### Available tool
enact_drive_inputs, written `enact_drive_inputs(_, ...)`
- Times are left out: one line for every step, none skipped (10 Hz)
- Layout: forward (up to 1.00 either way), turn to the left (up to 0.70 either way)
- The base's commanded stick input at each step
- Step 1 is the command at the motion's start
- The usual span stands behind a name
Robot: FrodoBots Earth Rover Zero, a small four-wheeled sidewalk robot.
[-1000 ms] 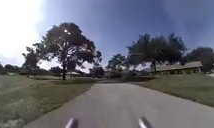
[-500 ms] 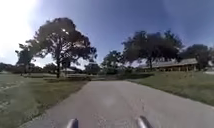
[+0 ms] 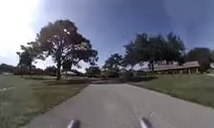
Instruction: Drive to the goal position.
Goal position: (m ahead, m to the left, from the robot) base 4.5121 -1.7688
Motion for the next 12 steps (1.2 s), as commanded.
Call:
enact_drive_inputs(0.70,0.00)
enact_drive_inputs(0.70,0.00)
enact_drive_inputs(0.70,0.00)
enact_drive_inputs(0.70,0.00)
enact_drive_inputs(0.70,0.00)
enact_drive_inputs(0.70,0.00)
enact_drive_inputs(0.70,0.00)
enact_drive_inputs(0.70,0.00)
enact_drive_inputs(0.70,0.00)
enact_drive_inputs(0.70,0.00)
enact_drive_inputs(0.70,0.00)
enact_drive_inputs(0.70,0.00)
